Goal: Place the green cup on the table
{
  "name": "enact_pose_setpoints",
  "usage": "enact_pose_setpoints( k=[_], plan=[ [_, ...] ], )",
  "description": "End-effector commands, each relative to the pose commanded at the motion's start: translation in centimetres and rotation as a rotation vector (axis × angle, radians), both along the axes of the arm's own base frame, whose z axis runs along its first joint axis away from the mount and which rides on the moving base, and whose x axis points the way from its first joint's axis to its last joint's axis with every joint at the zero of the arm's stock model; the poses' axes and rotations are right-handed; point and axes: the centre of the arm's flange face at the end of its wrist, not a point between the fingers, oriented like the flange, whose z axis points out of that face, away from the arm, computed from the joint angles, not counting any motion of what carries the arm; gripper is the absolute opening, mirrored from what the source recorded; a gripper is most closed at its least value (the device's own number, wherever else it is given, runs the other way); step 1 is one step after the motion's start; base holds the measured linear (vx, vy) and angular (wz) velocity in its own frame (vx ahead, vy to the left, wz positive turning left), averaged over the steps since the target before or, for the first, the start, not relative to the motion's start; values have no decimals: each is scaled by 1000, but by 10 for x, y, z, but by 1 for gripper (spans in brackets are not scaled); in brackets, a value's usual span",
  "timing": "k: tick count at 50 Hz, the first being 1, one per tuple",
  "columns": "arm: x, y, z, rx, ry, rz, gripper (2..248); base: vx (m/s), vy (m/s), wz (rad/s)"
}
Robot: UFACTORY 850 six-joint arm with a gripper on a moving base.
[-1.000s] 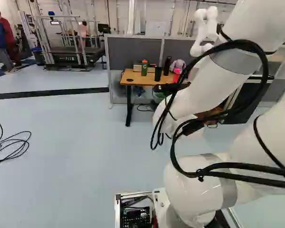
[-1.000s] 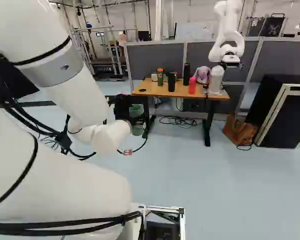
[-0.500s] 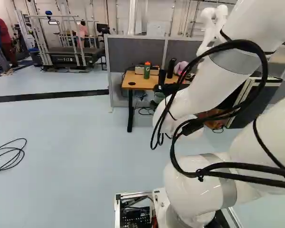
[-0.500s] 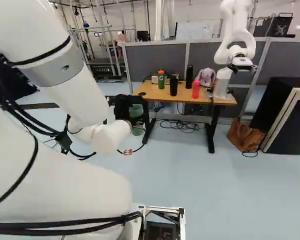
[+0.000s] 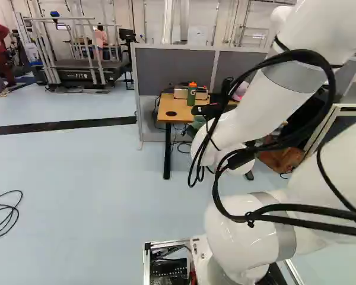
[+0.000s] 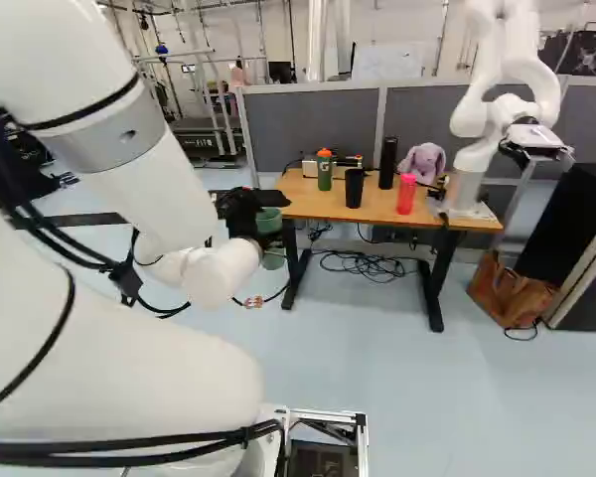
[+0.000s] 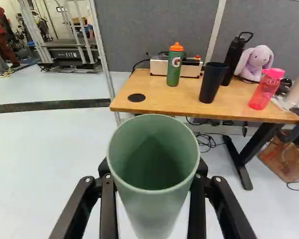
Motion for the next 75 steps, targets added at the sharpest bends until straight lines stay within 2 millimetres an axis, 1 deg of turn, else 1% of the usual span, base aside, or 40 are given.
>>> enact_pose_setpoints(
  k=[27, 32, 42, 52, 63, 75],
  plan=[
    [0, 0, 0, 0, 0, 0, 124, 386, 11, -14],
    [0, 0, 0, 0, 0, 0, 124, 183, 3, 48],
    [4, 0, 3, 0, -5, 0, 124, 23, 0, -10],
    [18, -2, 12, 0, -26, -7, 124, 0, 0, 0],
    [39, -5, 24, 0, -49, -17, 124, 0, 0, 0],
    [64, -9, 33, -1, -59, -27, 124, 0, 0, 0]
  ],
)
